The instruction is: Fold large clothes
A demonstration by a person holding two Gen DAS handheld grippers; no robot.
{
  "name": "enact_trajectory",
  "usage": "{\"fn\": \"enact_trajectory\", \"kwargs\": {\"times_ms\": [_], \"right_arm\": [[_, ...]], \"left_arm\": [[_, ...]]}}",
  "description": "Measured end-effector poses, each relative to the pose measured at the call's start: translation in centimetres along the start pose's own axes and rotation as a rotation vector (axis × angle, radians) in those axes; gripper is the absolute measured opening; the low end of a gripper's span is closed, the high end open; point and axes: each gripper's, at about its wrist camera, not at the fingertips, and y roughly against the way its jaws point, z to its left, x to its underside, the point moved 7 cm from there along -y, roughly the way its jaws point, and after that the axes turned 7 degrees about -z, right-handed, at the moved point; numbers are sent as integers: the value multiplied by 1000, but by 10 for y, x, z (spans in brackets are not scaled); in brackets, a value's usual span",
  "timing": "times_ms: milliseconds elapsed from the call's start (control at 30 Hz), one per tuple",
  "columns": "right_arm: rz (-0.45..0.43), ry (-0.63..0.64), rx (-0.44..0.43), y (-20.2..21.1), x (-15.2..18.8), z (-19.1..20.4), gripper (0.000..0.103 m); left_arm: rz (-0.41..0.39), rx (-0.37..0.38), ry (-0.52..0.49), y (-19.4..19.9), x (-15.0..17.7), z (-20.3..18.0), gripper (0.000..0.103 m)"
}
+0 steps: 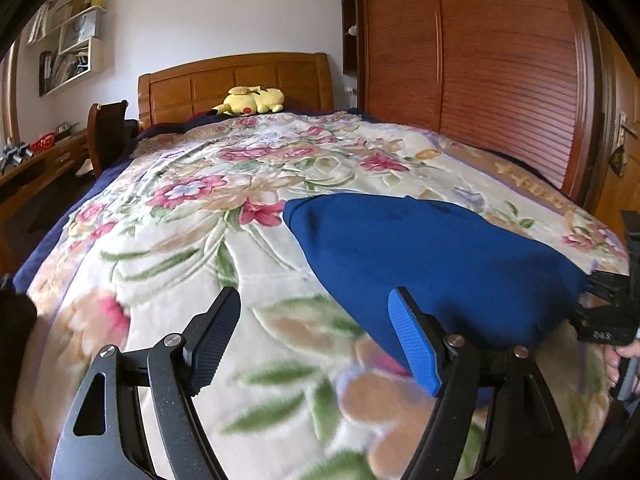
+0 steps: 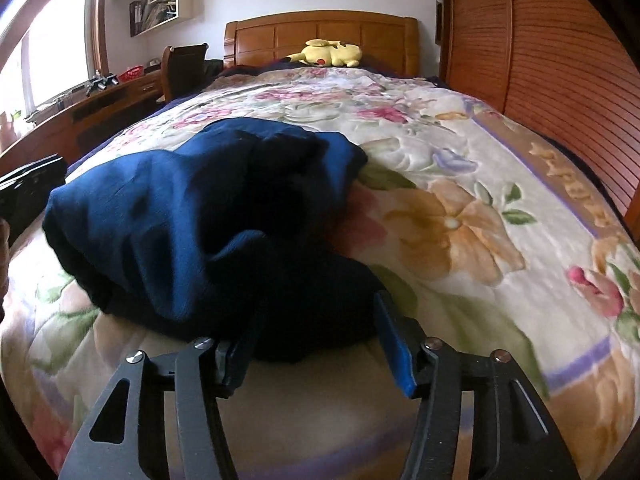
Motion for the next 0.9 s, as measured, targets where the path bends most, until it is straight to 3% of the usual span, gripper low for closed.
{"fn": "enact_trajectory", "kwargs": {"times_ms": [400, 600, 767, 800, 833, 900], "right_arm": [[30, -43, -31, -19, 1, -3, 60], [26, -56, -45, -20, 0, -3, 60], [28, -60, -64, -21, 1, -1, 59], [28, -60, -70, -21, 1, -1, 57], [29, -60, -87, -21, 1, 1, 47], [28, -46, -105, -22, 1, 6, 37]], "left_arm": [[162, 26, 7, -152, -34, 6, 77], [229, 19, 8, -199, -29, 10, 77], [268, 60, 32, -217, -22, 9, 78], [271, 69, 37, -219, -21, 9, 77], [282, 81, 46, -222, -18, 9, 77], [303, 131, 79, -223, -15, 7, 61]]}}
